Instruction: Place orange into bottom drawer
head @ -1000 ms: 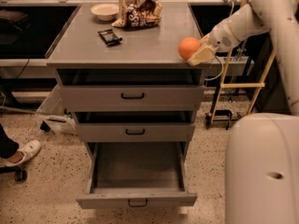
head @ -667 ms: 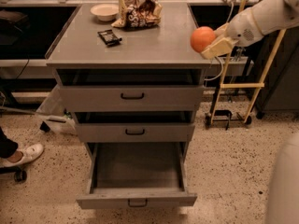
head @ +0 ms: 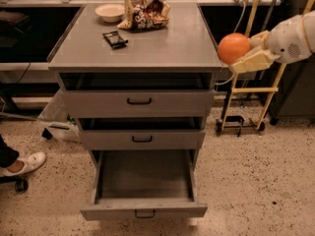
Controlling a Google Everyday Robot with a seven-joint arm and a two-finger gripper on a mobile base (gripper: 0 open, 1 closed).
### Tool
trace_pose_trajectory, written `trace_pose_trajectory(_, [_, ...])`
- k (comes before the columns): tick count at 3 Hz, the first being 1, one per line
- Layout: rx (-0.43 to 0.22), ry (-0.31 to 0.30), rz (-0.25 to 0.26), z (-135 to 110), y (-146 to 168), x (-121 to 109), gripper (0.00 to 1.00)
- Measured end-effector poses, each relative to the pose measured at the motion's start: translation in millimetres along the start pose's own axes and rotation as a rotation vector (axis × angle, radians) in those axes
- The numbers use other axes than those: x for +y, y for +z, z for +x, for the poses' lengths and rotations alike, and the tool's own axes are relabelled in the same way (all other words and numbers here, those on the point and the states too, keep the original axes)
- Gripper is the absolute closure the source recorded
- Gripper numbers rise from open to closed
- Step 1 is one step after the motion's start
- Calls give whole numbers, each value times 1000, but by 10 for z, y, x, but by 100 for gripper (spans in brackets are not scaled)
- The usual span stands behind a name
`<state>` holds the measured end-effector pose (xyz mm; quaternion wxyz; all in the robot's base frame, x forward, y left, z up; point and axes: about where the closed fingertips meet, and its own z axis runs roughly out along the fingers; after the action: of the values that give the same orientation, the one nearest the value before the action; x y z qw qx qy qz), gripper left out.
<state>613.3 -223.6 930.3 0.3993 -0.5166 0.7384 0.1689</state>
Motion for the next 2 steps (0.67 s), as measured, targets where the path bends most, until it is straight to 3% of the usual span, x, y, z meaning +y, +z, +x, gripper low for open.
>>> trace_pose_trajectory(1, [30, -20, 6, 42, 40, 79, 100])
trace_pose_trajectory(2, [63, -153, 119, -125, -231, 301, 100])
